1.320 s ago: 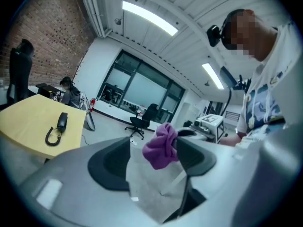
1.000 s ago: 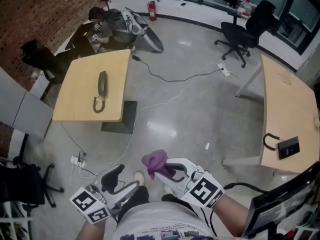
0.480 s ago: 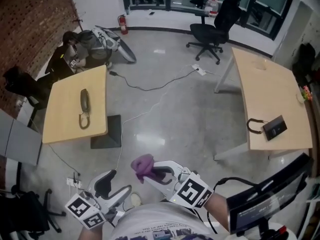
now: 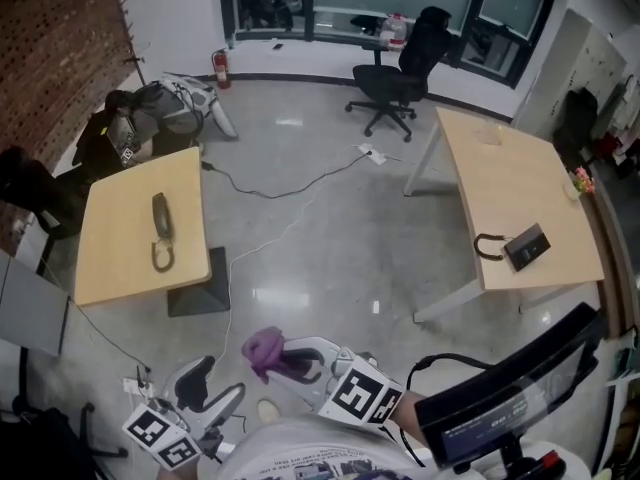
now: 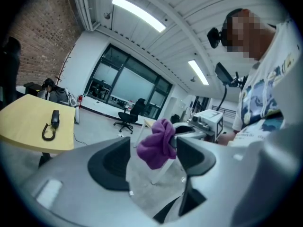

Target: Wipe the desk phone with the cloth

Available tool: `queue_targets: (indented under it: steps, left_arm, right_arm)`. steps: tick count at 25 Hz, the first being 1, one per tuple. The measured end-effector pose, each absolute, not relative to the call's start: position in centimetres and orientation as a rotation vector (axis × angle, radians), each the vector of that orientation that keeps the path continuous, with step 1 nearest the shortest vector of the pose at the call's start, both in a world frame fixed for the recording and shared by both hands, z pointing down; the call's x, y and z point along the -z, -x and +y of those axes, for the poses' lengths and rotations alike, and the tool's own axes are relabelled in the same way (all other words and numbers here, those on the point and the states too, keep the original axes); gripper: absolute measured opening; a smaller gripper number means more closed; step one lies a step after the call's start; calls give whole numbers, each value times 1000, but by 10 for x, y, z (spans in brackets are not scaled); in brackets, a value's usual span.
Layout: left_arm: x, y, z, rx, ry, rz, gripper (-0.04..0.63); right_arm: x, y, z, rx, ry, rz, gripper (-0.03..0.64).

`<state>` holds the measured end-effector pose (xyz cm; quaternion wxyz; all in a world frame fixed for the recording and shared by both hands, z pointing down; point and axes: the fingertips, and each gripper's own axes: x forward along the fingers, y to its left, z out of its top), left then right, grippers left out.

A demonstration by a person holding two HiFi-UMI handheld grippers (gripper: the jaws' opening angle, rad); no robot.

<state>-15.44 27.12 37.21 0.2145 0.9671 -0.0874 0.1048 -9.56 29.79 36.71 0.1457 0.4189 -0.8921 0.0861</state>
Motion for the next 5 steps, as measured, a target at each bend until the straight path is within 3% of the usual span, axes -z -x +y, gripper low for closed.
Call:
queue_targets:
  steps: [5]
  left_arm:
    - [-371, 187, 265, -277, -2672, -251, 321]
  right_arm:
    - [-365, 129, 296, -250, -1190, -2561, 91]
